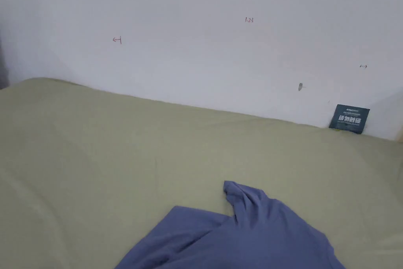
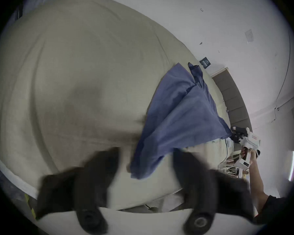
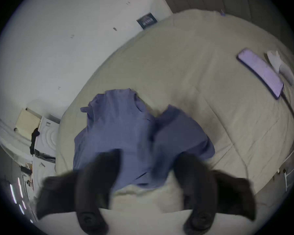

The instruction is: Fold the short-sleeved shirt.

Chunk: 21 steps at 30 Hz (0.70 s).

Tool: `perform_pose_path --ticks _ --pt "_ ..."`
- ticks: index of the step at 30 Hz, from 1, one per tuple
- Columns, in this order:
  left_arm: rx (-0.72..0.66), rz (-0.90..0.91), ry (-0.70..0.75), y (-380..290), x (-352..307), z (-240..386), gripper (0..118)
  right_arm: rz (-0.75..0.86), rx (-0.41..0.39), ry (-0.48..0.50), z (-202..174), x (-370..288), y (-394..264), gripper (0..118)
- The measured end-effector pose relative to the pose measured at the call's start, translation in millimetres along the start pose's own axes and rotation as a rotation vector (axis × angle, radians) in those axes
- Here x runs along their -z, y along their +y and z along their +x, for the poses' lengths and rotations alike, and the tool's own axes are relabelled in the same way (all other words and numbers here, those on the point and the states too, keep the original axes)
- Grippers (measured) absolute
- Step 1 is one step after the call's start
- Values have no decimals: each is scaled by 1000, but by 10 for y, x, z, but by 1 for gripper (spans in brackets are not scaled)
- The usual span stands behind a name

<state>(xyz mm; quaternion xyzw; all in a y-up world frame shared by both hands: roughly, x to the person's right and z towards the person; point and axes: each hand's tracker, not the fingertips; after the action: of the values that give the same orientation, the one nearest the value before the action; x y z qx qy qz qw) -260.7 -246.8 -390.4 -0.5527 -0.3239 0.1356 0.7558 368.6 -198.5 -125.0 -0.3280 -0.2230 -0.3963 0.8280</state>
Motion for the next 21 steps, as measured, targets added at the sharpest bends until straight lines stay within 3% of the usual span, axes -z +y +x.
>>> perform_pose_path --ticks 3,6,10,11,14,15,16,17,21 --pt "82 91 57 68 -310 318 98 103 -122 -17 -281 -365 30 84" --pt "238 255 221 177 -515 849 98 224 -287 -96 -719 -641 -46 84" --pt "415 363 321 241 -437 1584 96 331 -434 -115 -1288 -792 -334 83" --pt "440 366 375 241 -364 1738 91 369 -459 -101 -1374 -793 -429 80" --pt "474 439 433 12 -207 2166 20 440 -527 -74 -1583 -812 -760 39" --pt "473 474 463 -79 -153 2280 12 448 -549 -78 -1634 -814 -875 31" --pt "494 499 464 -198 -102 2339 12 449 -561 -99 -1676 -804 -1008 31" --pt "497 539 469 -337 -70 2382 2 445 -563 -111 -1705 -802 -1148 11" --pt "400 538 362 -870 1 2358 0 453 -630 -115 -1647 -817 -1651 5"
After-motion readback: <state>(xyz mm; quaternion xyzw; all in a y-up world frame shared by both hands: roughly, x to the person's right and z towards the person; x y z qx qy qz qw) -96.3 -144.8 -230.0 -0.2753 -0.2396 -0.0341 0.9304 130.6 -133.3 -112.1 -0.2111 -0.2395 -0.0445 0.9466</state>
